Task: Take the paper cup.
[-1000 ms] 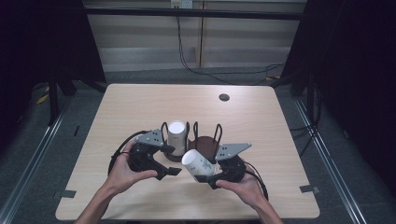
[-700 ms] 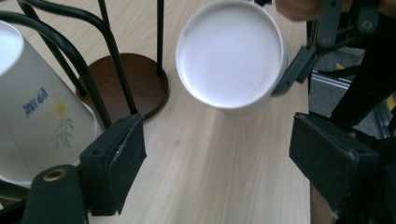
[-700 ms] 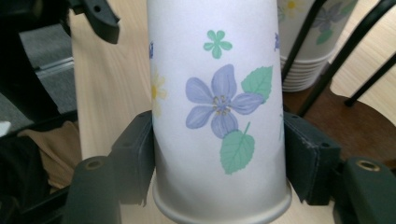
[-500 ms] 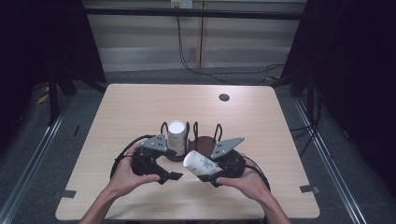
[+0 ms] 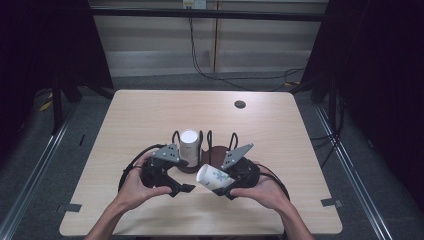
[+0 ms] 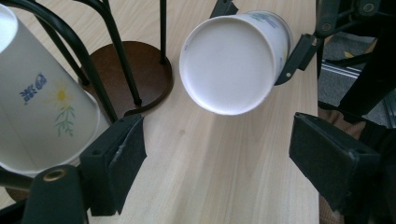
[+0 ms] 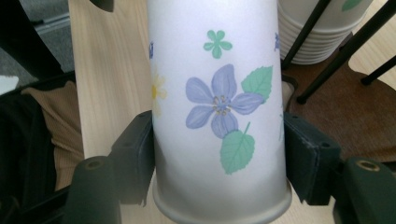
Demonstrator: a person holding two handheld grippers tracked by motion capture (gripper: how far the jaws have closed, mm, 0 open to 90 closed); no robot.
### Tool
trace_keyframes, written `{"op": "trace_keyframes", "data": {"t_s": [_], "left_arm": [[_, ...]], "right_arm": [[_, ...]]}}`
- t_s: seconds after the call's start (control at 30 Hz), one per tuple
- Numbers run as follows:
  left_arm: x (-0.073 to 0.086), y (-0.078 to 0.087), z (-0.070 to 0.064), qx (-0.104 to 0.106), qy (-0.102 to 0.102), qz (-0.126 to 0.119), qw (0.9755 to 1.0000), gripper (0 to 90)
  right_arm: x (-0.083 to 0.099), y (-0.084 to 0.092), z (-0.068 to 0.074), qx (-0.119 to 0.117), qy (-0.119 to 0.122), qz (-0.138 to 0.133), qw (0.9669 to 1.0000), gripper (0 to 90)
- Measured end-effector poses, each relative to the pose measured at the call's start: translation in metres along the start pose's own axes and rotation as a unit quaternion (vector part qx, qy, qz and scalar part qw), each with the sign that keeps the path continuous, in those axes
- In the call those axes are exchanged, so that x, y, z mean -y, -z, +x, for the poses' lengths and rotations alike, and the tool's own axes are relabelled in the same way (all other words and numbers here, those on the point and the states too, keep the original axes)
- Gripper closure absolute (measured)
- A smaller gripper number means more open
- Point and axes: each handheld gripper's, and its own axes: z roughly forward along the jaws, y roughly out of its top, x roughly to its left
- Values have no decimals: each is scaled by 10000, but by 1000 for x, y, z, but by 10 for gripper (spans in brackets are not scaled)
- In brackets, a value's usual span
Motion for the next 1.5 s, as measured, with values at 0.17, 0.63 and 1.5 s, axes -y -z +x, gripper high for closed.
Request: {"op": "trace_keyframes", "data": {"t_s": [0.17, 0.63, 1.5], "left_arm": [[-2, -4, -2, 34, -113, 102, 9999, 185], [-1, -12, -6, 68, -223, 277, 9993, 209], [0, -36, -16, 416, -578, 858, 9938, 280]], "right_arm": [[-6, -1, 3, 45, 258, 315, 9992, 335], [-10, -9, 13, 63, 499, 878, 9949, 334], [-14, -29, 26, -51, 818, 1277, 9884, 335]]}}
